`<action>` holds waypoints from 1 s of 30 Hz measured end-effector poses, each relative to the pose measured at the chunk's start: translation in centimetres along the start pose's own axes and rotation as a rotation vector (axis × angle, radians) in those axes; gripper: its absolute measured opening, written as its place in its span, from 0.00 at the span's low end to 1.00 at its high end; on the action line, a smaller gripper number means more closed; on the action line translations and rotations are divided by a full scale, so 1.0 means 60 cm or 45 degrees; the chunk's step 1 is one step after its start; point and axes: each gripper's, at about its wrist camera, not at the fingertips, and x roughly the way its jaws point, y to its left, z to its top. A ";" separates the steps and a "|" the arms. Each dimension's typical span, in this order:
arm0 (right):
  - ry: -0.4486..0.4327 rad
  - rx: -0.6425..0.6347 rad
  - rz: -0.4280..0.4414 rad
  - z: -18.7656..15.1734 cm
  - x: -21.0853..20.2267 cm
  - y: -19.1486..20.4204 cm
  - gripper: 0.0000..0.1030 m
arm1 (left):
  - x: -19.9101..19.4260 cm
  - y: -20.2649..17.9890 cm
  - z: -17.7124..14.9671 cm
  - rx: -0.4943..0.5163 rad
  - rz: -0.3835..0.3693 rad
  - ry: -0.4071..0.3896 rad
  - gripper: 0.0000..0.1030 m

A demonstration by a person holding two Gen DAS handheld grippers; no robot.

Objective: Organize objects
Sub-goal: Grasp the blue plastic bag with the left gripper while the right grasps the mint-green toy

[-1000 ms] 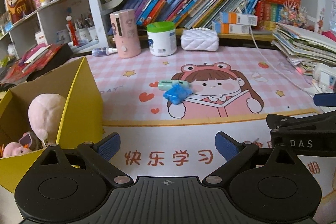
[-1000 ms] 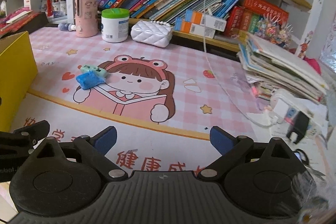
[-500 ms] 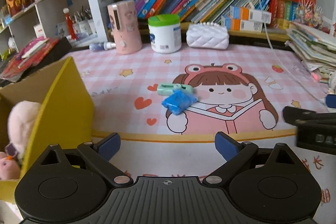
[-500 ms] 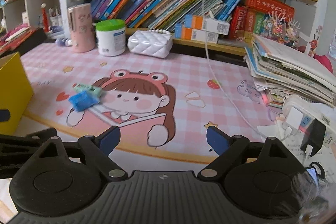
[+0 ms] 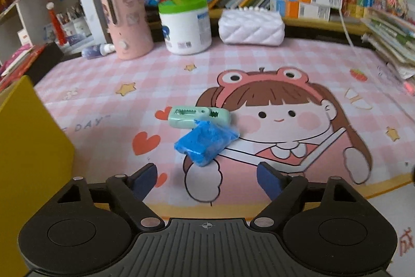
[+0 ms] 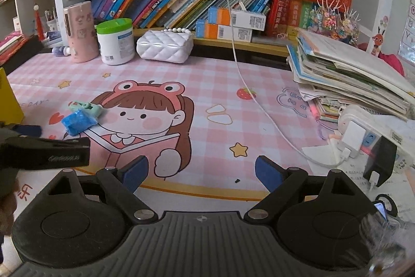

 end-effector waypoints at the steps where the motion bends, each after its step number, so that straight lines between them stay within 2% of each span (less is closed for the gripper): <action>1: 0.003 -0.003 0.001 0.000 0.000 -0.001 0.87 | 0.008 0.000 0.003 0.007 0.001 0.007 0.82; 4: 0.007 -0.010 0.001 -0.001 0.000 -0.003 0.87 | 0.025 0.003 0.012 0.000 -0.014 0.009 0.80; 6: 0.012 -0.013 -0.003 -0.002 0.001 -0.004 0.87 | 0.030 0.005 0.018 -0.009 -0.026 0.000 0.73; 8: 0.018 -0.015 -0.006 -0.003 0.002 -0.006 0.87 | 0.033 0.005 0.022 -0.018 -0.050 -0.011 0.57; 9: 0.021 -0.014 -0.006 -0.004 0.002 -0.007 0.87 | 0.032 0.005 0.022 -0.024 -0.070 -0.013 0.52; 11: 0.023 -0.013 -0.007 -0.004 0.002 -0.006 0.87 | 0.029 0.001 0.021 -0.014 -0.115 -0.014 0.32; 14: 0.015 -0.018 -0.005 -0.003 0.002 -0.004 0.87 | 0.019 -0.005 0.016 0.021 -0.114 -0.010 0.29; 21: -0.006 -0.021 0.055 0.010 0.012 0.016 0.87 | -0.058 0.021 -0.008 -0.021 -0.130 -0.045 0.29; 25: -0.029 -0.047 0.146 0.024 0.026 0.041 0.87 | -0.120 0.051 -0.015 -0.083 -0.114 -0.093 0.29; 30: -0.058 -0.154 0.301 0.039 0.060 0.084 0.88 | -0.179 0.091 -0.020 -0.181 -0.074 -0.134 0.29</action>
